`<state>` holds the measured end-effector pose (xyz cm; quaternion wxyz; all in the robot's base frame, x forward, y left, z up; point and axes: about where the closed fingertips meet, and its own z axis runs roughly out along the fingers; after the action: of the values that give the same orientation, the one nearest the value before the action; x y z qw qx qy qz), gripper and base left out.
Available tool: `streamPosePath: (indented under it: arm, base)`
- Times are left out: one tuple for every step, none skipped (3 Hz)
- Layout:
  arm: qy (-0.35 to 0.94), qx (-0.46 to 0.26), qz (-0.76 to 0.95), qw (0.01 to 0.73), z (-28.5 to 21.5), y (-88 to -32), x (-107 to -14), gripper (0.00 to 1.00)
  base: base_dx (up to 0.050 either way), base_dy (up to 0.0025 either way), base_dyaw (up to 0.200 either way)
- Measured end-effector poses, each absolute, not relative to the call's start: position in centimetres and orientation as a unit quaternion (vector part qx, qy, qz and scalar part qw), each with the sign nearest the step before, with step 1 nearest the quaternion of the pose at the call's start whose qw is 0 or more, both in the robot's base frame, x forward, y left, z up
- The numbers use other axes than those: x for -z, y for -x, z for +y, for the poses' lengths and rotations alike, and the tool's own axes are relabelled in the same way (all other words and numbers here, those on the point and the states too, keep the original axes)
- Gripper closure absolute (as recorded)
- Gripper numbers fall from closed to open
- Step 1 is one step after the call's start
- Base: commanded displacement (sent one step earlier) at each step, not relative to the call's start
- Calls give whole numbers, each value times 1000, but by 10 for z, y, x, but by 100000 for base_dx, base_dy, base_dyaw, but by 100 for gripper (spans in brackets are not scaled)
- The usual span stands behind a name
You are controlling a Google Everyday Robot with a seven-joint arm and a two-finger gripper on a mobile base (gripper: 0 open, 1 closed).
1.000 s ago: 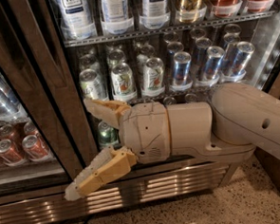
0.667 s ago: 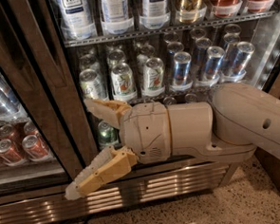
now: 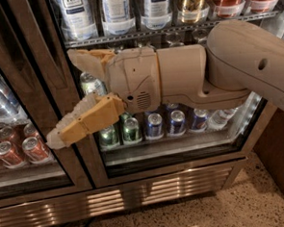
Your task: Open right fridge door
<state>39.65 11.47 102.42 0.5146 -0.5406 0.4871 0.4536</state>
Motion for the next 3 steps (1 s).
streamPosePath:
  arm:
    - [541, -454, 487, 515, 115, -396, -1024, 0]
    - [533, -460, 481, 523, 117, -392, -1024, 0]
    - [543, -461, 467, 523, 136, -397, -1035, 0]
  base:
    - [0, 0, 0]
    - [0, 0, 0]
    - [0, 0, 0]
